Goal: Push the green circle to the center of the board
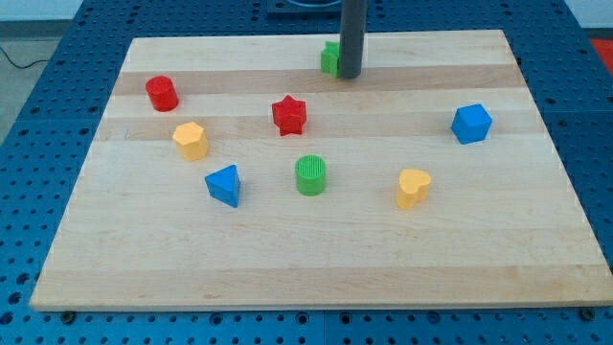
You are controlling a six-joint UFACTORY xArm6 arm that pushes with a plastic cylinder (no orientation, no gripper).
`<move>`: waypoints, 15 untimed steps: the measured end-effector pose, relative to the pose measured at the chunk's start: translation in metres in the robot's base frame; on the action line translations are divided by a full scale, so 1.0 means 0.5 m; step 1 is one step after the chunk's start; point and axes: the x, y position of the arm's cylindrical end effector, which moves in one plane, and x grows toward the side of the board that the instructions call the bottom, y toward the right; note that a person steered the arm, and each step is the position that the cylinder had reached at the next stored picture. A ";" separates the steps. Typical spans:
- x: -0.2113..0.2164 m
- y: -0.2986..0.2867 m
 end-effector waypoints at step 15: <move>0.404 0.072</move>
